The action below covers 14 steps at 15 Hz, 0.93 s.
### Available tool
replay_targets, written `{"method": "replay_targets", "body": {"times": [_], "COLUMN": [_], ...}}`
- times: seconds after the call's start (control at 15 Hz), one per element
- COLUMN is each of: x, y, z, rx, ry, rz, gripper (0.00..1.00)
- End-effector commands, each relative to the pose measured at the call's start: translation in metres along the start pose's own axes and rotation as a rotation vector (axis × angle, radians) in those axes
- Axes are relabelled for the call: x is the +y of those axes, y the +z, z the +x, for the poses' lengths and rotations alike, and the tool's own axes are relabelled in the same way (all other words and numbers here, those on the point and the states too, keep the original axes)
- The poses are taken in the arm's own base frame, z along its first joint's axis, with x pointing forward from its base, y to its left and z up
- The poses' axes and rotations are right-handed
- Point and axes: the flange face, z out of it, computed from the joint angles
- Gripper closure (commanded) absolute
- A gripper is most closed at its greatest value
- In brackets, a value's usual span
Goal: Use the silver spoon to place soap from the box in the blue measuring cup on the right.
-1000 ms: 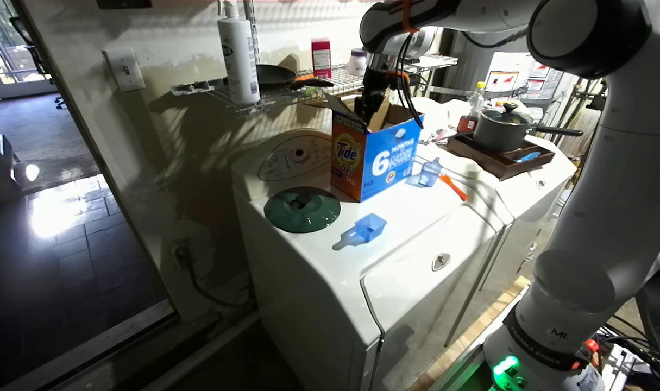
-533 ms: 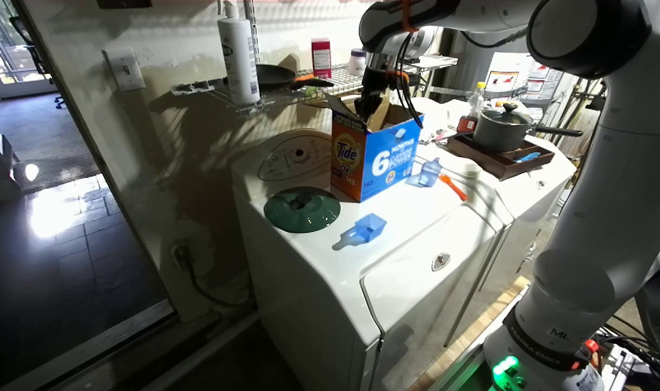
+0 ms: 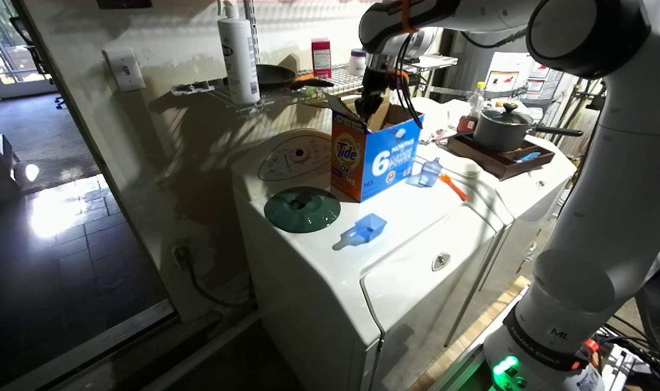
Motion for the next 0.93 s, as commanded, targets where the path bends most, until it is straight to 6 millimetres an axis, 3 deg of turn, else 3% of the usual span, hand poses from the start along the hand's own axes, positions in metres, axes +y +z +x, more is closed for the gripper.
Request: {"method": "replay_targets", "body": {"times": [0.0,0.87], "x": [0.001,-0.001], "y": [-0.001,-0.023], "z": [0.004,-0.003], "rx": [-0.020,0.002], "ry": [0.022,0.082], "rz": [-0.070,-0.194], "gripper": [0.99,0.99]}}
